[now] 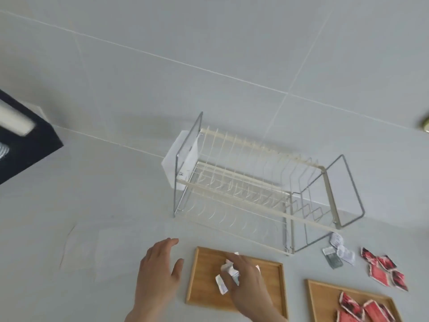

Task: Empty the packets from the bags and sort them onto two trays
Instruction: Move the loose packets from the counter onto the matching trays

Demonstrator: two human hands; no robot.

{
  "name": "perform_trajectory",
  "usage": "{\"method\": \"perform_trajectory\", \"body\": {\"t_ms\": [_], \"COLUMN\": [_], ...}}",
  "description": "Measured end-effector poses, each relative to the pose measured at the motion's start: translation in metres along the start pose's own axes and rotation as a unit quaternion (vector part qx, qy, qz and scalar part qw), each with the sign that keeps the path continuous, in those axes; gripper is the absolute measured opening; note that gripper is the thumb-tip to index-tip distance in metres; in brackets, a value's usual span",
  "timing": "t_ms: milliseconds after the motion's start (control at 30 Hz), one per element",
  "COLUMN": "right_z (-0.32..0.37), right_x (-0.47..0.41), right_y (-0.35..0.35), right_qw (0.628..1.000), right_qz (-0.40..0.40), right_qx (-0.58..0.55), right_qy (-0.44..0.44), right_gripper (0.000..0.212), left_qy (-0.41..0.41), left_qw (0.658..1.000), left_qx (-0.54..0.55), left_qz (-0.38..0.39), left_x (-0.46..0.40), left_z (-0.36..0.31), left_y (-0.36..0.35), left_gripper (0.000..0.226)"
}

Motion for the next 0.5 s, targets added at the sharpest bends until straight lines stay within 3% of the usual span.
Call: {"method": "perform_trajectory", "body": {"t_ms": [200, 500], "right_z": [-0.094, -0.215], "right_x": [0.015, 0.019], "right_y": [0.065, 0.154], "right_qw": [0.988, 0.967], "right_qz": [-0.076, -0.145], "right_qx": [-0.040, -0.070], "right_qy": [-0.130, -0.198], "right_gripper": [0.026, 0.014], "left_qy": [-0.099, -0.151], "left_qw": [0.989, 0.957], "left_qx": [0.013, 0.045], "left_qz": [0.106, 0.242], "left_x": [0.018, 0.070], "left_z": [-0.083, -0.229], "left_y": [-0.050, -0.119], "left_gripper": [0.030, 0.016]}}
Point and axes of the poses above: each hand's wrist, its own x-axis away from the middle knuckle, its own y-axis out of the back of the hand, z = x × y, the point moved 2 cm from there along -x, towards the middle knuckle, and after that the axes turned 15 degrees about -z, right-handed, at the moved point
